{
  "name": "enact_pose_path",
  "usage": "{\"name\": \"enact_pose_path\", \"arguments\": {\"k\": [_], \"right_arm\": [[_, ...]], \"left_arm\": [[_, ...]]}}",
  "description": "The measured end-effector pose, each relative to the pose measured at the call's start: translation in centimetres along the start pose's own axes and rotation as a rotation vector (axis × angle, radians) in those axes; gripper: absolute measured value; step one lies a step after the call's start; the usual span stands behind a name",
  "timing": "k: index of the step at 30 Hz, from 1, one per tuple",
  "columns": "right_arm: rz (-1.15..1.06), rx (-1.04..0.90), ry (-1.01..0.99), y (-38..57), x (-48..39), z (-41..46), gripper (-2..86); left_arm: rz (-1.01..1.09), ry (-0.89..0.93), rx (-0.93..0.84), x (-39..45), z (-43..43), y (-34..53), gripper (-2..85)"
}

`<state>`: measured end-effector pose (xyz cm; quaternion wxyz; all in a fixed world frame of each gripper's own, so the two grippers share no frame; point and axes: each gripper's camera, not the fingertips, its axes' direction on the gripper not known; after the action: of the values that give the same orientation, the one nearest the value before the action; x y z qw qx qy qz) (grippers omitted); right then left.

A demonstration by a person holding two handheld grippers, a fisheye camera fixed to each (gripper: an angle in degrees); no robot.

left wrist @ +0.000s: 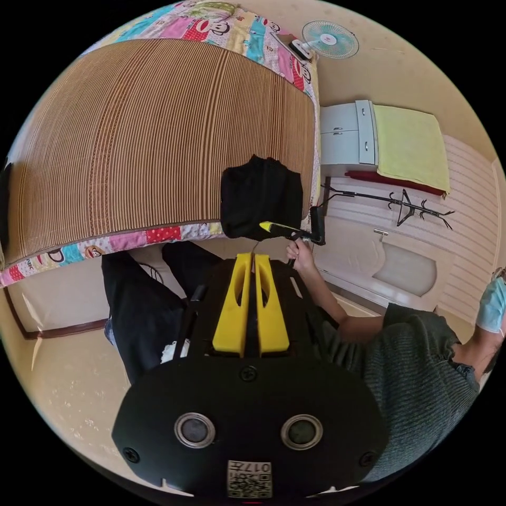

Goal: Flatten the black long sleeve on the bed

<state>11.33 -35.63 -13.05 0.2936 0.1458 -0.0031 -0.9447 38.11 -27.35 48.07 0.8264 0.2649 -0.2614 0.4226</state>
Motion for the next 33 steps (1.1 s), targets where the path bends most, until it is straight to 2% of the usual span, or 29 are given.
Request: {"name": "enact_pose_path", "arguments": {"k": [2, 4, 8, 9, 13, 18, 24, 26, 28, 30, 32, 33], "right_arm": [[0.007, 0.029, 0.200, -2.4, 0.0, -0.2, 7.2], [0.024, -0.055, 0.430, -6.4, 1.6, 2.1, 12.0], [0.069, -0.315, 0.599, -10.1, 6.5, 8.9, 11.4], [0.116, -0.357, 0.592, -10.1, 7.7, 10.3, 10.0], [0.217, -0.188, 0.476, -6.0, 7.7, 9.7, 4.7], [0.288, -0.127, 0.438, -0.4, 8.5, 11.3, 3.3], [0.304, -0.152, 0.378, 2.7, 10.3, 12.3, 2.6], [0.273, -0.139, 0.306, 3.1, 10.3, 11.9, 2.4], [0.182, -0.079, 0.097, 3.3, 9.8, 10.8, 2.2], [0.116, -0.034, -0.047, 3.3, 9.2, 9.8, 2.1], [0.015, -0.012, -0.127, 3.0, 7.8, 9.0, 2.0], [-0.078, -0.008, -0.169, 2.7, 6.2, 8.5, 2.0]], "left_arm": [[0.001, 0.024, -0.031, -1.9, 2.0, -2.5, 4.0], [0.010, 0.022, -0.063, -3.1, 4.1, -5.2, 6.3], [0.089, -0.026, -0.108, -4.7, 9.3, -13.6, 8.9], [0.103, -0.034, -0.111, -4.8, 9.9, -14.8, 9.2], [0.120, -0.064, -0.152, -6.7, 14.2, -22.7, 12.8], [0.086, -0.168, -0.138, -9.3, 18.3, -30.1, 17.7], [-0.079, -0.072, -0.218, -15.2, 23.5, -34.8, 16.3], [-0.066, 0.022, -0.248, -16.5, 24.1, -34.6, 8.6], [-0.098, 0.089, -0.241, -17.7, 23.2, -33.6, 4.3], [-0.055, 0.278, -0.211, -17.9, 21.5, -32.2, 3.4], [0.156, 0.570, -0.176, -15.2, 17.6, -29.5, 2.2], [0.210, 0.617, -0.162, -14.3, 16.2, -28.6, 1.8]]}}
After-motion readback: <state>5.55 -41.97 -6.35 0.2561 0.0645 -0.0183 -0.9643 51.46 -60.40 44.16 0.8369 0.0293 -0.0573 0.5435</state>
